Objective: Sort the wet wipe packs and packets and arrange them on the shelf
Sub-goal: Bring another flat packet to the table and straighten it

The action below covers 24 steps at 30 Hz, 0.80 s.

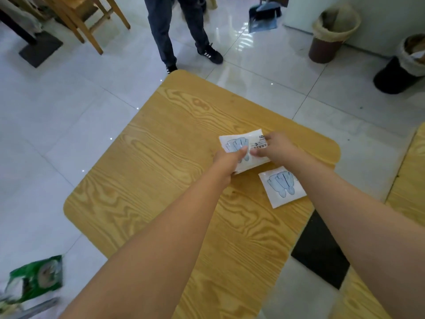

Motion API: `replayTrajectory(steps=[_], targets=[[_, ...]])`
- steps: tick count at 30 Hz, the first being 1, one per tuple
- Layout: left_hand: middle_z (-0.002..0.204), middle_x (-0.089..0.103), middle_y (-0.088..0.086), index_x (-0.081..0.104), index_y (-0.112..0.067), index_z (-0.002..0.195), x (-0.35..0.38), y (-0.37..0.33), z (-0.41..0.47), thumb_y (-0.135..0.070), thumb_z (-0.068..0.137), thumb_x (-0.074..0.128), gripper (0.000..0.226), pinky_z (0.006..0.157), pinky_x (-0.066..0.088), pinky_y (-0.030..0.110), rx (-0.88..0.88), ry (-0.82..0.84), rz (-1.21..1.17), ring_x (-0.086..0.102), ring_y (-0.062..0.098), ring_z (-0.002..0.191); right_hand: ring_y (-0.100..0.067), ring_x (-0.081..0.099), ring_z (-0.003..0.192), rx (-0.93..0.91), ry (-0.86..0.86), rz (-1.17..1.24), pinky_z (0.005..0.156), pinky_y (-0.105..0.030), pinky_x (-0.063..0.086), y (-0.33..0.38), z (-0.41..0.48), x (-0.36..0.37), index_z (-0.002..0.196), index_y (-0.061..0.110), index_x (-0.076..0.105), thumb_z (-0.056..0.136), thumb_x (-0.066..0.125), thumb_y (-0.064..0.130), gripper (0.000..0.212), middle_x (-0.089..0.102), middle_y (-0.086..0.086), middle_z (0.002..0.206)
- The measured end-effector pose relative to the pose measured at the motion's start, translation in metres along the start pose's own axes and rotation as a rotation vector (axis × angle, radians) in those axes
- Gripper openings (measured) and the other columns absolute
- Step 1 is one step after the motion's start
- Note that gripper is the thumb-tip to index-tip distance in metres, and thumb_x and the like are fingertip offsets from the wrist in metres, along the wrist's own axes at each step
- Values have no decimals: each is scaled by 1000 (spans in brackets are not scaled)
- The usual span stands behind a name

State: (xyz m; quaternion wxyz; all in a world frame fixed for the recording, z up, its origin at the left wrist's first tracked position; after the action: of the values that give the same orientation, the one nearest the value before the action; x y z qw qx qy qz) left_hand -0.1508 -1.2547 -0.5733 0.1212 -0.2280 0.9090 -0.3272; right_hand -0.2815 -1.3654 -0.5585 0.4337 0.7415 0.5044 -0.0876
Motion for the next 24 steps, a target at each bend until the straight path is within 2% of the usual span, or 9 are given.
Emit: replayTrajectory(steps=[2, 4, 6, 9, 11, 14, 17, 20, 24], targets=[[110, 72, 5, 65, -11, 122, -20, -4, -9, -23, 88, 73, 36, 73, 57, 33, 41, 35, -70, 70, 25, 97, -19, 61, 96, -73, 18, 189, 79, -33, 50, 21, -12, 6, 136, 16, 51, 80, 80, 24, 64, 64, 0, 108], [105, 71, 4, 65, -11, 121, -50, -12, -28, -19, 91, 70, 32, 68, 57, 32, 78, 60, -101, 69, 22, 90, -17, 59, 95, -145, -11, 296, 70, -26, 45, 47, -31, 4, 143, 19, 43, 80, 80, 27, 73, 59, -2, 112], [105, 72, 6, 66, -11, 119, -90, -25, -53, -19, 90, 71, 31, 71, 58, 34, 131, 44, -100, 68, 21, 88, -17, 58, 100, -197, 1, 365, 68, -23, 44, 81, -48, 9, 144, 20, 40, 80, 80, 32, 76, 57, -3, 119], [110, 72, 11, 67, -8, 118, -159, -46, -95, -16, 86, 74, 33, 80, 58, 39, 220, -31, -118, 69, 24, 91, -20, 66, 100, -263, 134, 383, 86, -38, 54, 146, -78, 35, 133, 20, 55, 76, 82, 38, 66, 67, -6, 117], [110, 73, 11, 68, -7, 116, -207, -56, -127, -13, 84, 76, 33, 80, 58, 39, 272, -98, -130, 69, 24, 92, -24, 70, 97, -325, 210, 360, 92, -47, 54, 195, -105, 57, 122, 19, 63, 71, 84, 40, 59, 72, -6, 109], [107, 73, 9, 68, -6, 116, -281, -67, -184, -8, 81, 78, 36, 77, 60, 35, 367, -170, -191, 69, 22, 89, -24, 73, 91, -444, 299, 367, 86, -41, 57, 272, -155, 91, 109, 15, 65, 78, 82, 22, 37, 74, -10, 103], [105, 74, 7, 68, -9, 112, -360, -69, -249, -1, 79, 78, 36, 74, 59, 31, 465, -248, -231, 71, 19, 90, -25, 73, 94, -554, 410, 372, 84, -38, 59, 347, -220, 132, 118, 12, 59, 80, 80, 14, 43, 74, -10, 105], [117, 71, 13, 62, -7, 124, -441, -61, -320, 7, 76, 76, 52, 84, 59, 40, 579, -332, -272, 69, 28, 106, -27, 72, 98, -679, 532, 328, 87, -41, 59, 415, -294, 184, 120, 4, 58, 81, 77, 7, 44, 73, -13, 109], [121, 68, 19, 60, -10, 128, -542, -34, -410, 13, 75, 72, 59, 89, 58, 48, 672, -421, -288, 66, 33, 112, -29, 72, 96, -804, 576, 297, 81, -38, 61, 488, -393, 255, 102, 6, 66, 79, 77, 1, 27, 74, -14, 103]])
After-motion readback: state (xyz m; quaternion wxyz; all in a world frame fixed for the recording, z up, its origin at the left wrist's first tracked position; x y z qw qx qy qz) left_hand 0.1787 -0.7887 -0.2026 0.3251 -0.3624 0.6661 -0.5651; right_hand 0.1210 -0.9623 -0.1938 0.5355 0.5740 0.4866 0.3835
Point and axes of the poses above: each hand's wrist, its own z-axis towards the middle knuckle, its own x-axis out of the palm, y = z × x, the point moved 10 cm from there along z, towards the middle knuckle
